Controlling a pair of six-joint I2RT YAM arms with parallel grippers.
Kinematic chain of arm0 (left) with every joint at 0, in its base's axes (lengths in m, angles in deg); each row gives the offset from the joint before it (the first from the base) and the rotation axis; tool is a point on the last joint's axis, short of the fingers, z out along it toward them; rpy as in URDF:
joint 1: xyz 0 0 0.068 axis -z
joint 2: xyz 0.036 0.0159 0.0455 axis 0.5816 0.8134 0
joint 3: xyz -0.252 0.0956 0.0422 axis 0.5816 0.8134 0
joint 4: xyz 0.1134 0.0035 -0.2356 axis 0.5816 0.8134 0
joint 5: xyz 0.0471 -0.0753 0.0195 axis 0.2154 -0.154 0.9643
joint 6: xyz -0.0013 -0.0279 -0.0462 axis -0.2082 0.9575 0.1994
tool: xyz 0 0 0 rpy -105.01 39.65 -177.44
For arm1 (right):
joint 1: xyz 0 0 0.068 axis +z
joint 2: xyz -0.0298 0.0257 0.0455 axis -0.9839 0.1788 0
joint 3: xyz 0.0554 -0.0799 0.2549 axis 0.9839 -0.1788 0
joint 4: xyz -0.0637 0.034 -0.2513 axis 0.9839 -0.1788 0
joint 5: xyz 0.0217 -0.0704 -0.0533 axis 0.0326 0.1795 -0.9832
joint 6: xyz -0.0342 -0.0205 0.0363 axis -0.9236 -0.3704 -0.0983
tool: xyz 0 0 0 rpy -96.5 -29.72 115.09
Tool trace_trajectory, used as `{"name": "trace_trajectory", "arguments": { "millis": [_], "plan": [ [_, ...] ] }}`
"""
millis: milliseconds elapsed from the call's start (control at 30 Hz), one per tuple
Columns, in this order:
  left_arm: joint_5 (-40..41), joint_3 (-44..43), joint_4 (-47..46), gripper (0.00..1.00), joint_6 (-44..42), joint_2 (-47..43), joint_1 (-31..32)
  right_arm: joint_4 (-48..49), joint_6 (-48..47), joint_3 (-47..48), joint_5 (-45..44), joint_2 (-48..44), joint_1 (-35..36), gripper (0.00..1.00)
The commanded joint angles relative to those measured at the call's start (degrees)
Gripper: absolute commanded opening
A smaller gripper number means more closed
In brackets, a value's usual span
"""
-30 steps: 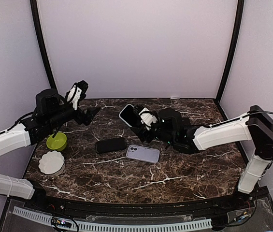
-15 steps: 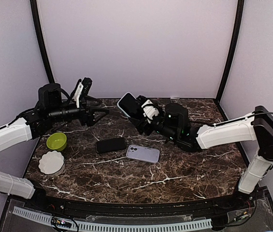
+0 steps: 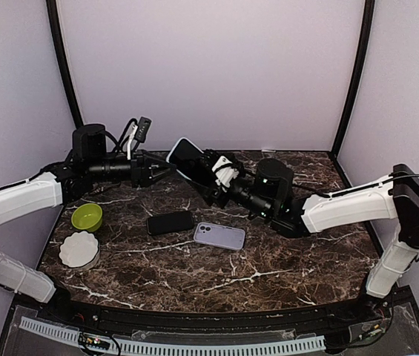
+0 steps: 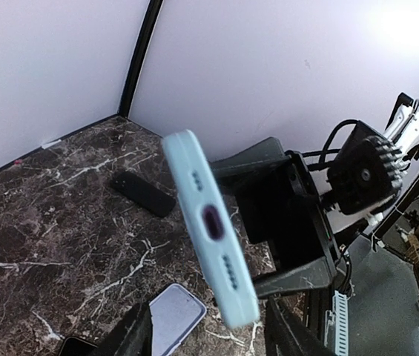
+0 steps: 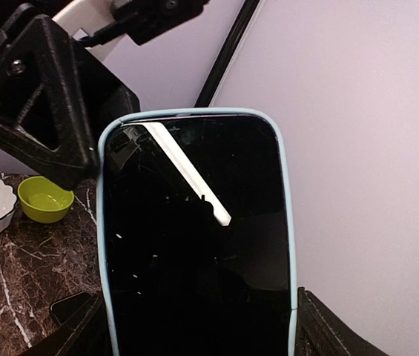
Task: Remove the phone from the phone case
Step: Pass from the right arm to the left
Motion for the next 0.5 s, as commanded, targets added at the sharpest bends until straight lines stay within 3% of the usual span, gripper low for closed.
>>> {"name": "trace_trajectory", "arguments": {
  "millis": [0,467],
  "plan": [
    [-4.11,-1.67,-2.97,0.51,4.08,0.29,-0.34,7.73,-4.53,1.82,0.01,-0.39,1.68,0.09],
    [-4.13,-1.66,-2.98,0.16,3.74,0.42,-0.34,8.33,-8.94,3.06,-5.24,1.35,4.00,0.09]
  ]
}}
